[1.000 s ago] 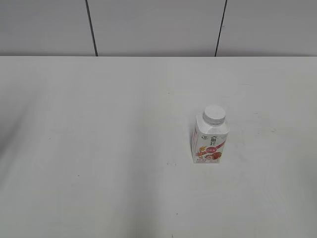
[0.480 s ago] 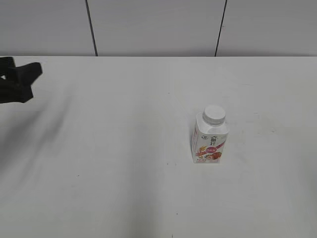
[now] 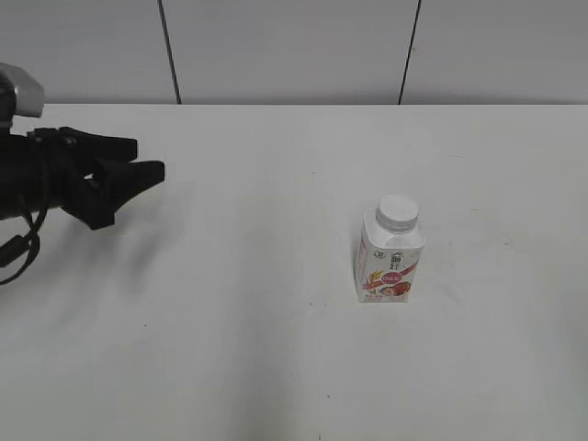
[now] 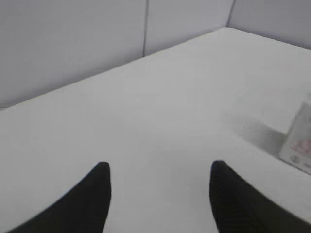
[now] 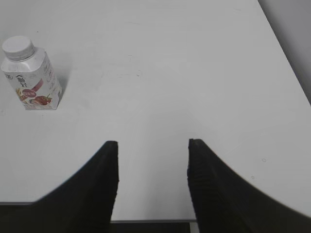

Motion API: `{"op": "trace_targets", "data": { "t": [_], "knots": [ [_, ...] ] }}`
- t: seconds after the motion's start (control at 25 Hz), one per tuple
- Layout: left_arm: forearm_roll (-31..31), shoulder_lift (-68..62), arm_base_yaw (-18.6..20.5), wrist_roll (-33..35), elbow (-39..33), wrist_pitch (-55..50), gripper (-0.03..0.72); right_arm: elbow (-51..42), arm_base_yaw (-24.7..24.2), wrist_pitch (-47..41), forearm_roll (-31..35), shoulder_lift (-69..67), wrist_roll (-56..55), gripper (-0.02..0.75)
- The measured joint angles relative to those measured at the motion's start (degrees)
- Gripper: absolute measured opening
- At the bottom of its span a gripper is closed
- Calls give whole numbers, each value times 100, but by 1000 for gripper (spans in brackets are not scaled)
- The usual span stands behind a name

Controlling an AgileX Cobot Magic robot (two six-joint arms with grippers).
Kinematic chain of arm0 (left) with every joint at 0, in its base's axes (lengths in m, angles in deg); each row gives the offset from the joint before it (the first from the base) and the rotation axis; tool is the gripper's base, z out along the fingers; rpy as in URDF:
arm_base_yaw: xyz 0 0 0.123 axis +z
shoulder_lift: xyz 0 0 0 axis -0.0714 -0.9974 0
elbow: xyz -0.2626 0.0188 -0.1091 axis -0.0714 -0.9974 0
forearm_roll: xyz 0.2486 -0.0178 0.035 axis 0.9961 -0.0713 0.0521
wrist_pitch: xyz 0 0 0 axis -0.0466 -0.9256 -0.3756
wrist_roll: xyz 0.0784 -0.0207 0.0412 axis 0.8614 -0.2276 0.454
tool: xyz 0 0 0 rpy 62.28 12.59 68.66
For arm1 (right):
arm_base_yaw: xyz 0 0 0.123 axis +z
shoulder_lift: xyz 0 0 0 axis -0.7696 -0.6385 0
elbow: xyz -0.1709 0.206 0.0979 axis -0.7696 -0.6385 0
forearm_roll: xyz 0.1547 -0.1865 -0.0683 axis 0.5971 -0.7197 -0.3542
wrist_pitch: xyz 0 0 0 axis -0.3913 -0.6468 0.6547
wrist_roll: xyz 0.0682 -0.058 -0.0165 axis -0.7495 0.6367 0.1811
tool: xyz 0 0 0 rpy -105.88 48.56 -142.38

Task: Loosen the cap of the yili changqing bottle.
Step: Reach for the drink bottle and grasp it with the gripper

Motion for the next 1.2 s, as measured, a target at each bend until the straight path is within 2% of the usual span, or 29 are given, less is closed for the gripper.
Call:
{"op": "trace_targets", "data": {
  "t": [0.16, 0.52, 0.8, 1.0, 1.2],
  "knots": [
    [1192, -397, -191, -122, 456, 29, 407, 0, 0, 0, 0, 0, 0, 378],
    [2090, -1156, -1364, -674, 1340, -453, 421, 0, 0, 0, 0, 0, 0, 378],
    [2148, -1536, -1997, -707, 2105, -573, 503, 0, 0, 0, 0, 0, 0, 378],
    [2029, -1841, -2346, -754, 2658, -573, 510, 0, 0, 0, 0, 0, 0, 378],
    [1687, -2068, -2583, -786, 2894, -586, 510, 0, 0, 0, 0, 0, 0, 378]
  ]
}}
